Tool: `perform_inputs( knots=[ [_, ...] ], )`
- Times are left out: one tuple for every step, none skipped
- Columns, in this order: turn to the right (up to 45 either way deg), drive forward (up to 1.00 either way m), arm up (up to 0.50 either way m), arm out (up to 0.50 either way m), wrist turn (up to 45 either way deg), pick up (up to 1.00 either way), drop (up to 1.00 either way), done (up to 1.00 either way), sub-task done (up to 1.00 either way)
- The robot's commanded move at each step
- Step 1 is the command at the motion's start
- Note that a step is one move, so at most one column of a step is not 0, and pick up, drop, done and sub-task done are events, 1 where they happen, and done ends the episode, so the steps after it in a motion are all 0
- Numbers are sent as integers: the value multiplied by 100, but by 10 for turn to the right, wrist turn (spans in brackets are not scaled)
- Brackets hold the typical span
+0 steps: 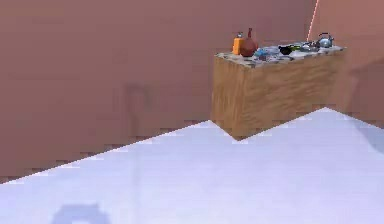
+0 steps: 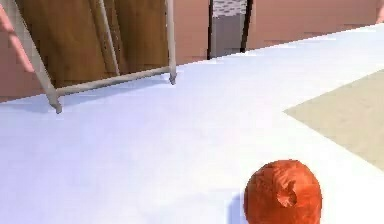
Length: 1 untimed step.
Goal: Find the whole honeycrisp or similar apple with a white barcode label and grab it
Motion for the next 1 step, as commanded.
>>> perform_inputs(
  knots=[
    [-450,0,0,0,0,0,0,0,0]
  ],
)
